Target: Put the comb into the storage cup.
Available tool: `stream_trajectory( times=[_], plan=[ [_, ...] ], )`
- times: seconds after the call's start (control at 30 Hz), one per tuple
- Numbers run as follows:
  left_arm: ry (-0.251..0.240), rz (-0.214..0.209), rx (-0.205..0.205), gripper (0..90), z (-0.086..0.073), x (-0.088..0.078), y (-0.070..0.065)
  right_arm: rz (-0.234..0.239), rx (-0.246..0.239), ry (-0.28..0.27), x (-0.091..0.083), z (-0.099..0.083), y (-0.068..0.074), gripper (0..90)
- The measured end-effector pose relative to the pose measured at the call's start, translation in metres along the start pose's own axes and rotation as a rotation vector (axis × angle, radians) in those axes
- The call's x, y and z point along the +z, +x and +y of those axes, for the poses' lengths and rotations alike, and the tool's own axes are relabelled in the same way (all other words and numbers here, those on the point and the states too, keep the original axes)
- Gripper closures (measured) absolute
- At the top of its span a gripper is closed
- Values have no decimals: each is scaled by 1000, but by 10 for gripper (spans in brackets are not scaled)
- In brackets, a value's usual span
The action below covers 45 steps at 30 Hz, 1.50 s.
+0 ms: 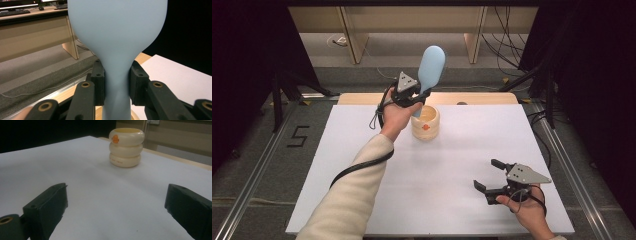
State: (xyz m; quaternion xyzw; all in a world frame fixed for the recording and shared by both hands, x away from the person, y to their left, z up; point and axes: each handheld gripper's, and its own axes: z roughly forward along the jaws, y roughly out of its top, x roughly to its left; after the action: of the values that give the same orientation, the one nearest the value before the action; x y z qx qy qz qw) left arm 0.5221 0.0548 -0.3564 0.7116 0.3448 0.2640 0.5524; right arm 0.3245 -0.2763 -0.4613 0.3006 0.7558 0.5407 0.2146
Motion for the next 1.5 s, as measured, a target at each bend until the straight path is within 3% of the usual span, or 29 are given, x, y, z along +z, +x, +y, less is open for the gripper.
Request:
stream_trajectory(
  times=[0.83,1.03,1.1,1.2,1.37,1.5],
  plan=[
    [-38,-16,1,695,-5,5,-2,2,0,-2,0,0,0,56],
    [-43,-28,6,695,-7,-6,-4,-14,65,-51,3,10,-5,48],
    [-45,-31,7,695,-8,-11,-5,-9,85,-77,8,21,-8,31],
    [-42,-36,10,695,-11,-16,-8,-15,76,-122,21,48,-15,11],
    [-42,-49,25,695,-10,-20,-11,-22,70,-216,56,108,-28,4],
    [-49,-58,28,695,-9,-23,-13,-24,77,-254,89,156,-37,4]
  ],
)
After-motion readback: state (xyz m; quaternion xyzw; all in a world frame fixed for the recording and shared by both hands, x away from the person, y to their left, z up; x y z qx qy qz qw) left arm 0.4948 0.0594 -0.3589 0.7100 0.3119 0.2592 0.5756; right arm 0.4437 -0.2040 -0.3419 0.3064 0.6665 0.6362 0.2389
